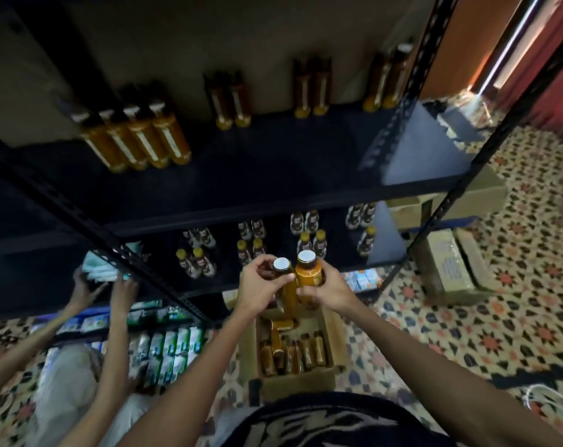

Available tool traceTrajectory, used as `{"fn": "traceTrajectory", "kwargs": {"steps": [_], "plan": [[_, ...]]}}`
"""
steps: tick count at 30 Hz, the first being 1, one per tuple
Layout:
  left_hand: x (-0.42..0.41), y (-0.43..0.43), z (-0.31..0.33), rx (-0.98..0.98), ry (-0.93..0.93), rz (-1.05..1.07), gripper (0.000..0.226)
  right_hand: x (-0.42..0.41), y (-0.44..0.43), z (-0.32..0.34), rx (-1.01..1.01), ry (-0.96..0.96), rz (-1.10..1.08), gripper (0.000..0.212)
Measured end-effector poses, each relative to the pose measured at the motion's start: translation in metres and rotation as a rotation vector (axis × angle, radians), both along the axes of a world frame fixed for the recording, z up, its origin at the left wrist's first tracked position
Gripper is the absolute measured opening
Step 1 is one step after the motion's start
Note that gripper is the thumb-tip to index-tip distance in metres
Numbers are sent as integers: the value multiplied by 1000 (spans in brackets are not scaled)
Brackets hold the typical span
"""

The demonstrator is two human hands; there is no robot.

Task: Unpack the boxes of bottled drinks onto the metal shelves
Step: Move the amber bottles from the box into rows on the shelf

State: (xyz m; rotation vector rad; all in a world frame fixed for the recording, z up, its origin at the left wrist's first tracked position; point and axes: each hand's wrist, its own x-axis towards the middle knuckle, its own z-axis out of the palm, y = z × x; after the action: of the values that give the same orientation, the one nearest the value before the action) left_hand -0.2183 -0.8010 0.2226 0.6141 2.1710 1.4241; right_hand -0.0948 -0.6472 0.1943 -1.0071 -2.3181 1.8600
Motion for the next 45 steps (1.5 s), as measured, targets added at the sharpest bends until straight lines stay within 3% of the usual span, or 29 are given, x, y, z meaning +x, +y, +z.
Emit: {"fn": "traceTrajectory", "kwargs": {"steps": [5, 13, 18, 36, 39, 42, 45], "plan": [[-30, 15, 53, 43, 92, -99, 64, -25, 26, 46, 61, 90, 54, 68], [-72, 43, 132, 91, 344, -118, 47, -66, 57, 118, 140, 248, 56, 58], [-96, 66, 170, 140, 411, -77, 48, -96, 76, 156, 181, 326, 26, 56], [-154, 115, 178, -31, 350, -80, 54, -161, 110, 149, 178, 273, -11, 68], [-157, 112, 189, -115, 388, -136, 65, -157, 112, 150, 204, 264, 28, 82], [-165, 109, 206, -176, 475, -289, 53, -150, 117, 164, 263, 320, 13, 99], [-170, 113, 221, -358, 590, -493, 50, -149, 125, 194, 332, 411, 59, 64]]}}
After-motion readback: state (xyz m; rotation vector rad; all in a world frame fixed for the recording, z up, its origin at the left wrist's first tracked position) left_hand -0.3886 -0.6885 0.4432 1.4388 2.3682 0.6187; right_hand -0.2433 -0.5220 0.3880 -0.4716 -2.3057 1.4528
